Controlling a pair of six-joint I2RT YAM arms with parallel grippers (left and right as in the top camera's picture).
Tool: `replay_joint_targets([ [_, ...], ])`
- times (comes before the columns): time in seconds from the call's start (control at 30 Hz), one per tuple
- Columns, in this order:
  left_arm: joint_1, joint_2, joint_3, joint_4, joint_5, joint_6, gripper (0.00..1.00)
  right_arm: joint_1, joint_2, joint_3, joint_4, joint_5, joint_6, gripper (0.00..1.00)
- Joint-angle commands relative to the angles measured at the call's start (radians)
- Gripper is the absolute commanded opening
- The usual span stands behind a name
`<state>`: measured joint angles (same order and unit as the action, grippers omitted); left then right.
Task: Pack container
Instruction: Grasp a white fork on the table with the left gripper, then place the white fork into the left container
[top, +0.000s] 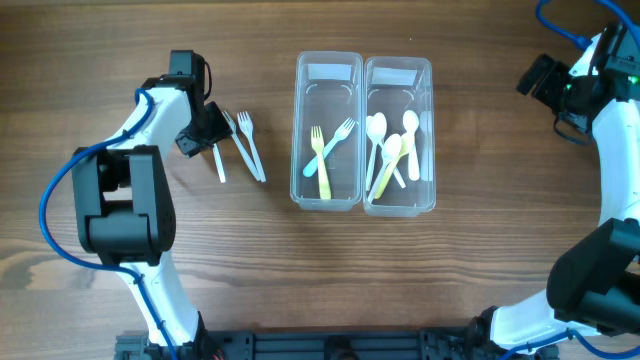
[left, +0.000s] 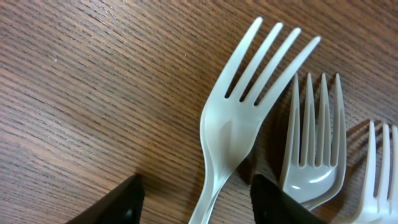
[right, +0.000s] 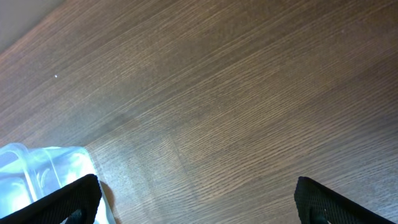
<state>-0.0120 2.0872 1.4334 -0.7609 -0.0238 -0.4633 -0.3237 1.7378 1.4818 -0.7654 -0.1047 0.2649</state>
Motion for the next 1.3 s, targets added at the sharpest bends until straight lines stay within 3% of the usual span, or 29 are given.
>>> replay_joint_targets([
  [0.0, -0.003, 0.036, -0.006, 0.019, 0.023, 0.021, 0.49, 0.005, 0.006, 0.008, 0.001, -0.008, 0.008, 1.0],
  [0.1, -0.003, 0.035, -0.006, 0.023, 0.013, 0.094, 0.37, 0.005, 0.006, 0.008, 0.001, -0.008, 0.008, 0.99],
  [0.23, -0.003, 0.035, -0.006, 0.019, 0.012, 0.1, 0.18, 0.005, 0.006, 0.008, 0.0, -0.008, 0.007, 0.99],
  [0.47, -0.004, 0.029, -0.003, -0.036, 0.005, 0.15, 0.1, 0.005, 0.006, 0.008, -0.006, -0.008, 0.008, 0.99],
  [0.57, -0.004, -0.013, 0.064, -0.107, 0.006, 0.165, 0.1, 0.005, 0.006, 0.008, -0.006, -0.008, 0.008, 1.0],
  [0.67, -0.025, -0.117, 0.253, -0.219, 0.034, 0.165, 0.1, 0.005, 0.006, 0.008, -0.005, -0.008, 0.008, 1.0],
  [0.87, -0.196, -0.265, 0.365, -0.191, 0.147, 0.117, 0.07, 0.005, 0.006, 0.008, -0.005, -0.008, 0.008, 0.99],
  [1.0, -0.385, -0.231, 0.364, -0.19, 0.126, 0.119, 0.09, 0.005, 0.006, 0.008, -0.005, -0.008, 0.008, 0.99],
  [1.07, -0.459, -0.187, 0.364, -0.191, 0.035, 0.119, 0.11, 0.005, 0.006, 0.008, -0.005, -0.008, 0.008, 1.0],
  [1.27, -0.499, -0.016, 0.364, -0.167, -0.03, 0.12, 0.2, 0.005, 0.006, 0.008, -0.005, -0.008, 0.008, 1.0],
])
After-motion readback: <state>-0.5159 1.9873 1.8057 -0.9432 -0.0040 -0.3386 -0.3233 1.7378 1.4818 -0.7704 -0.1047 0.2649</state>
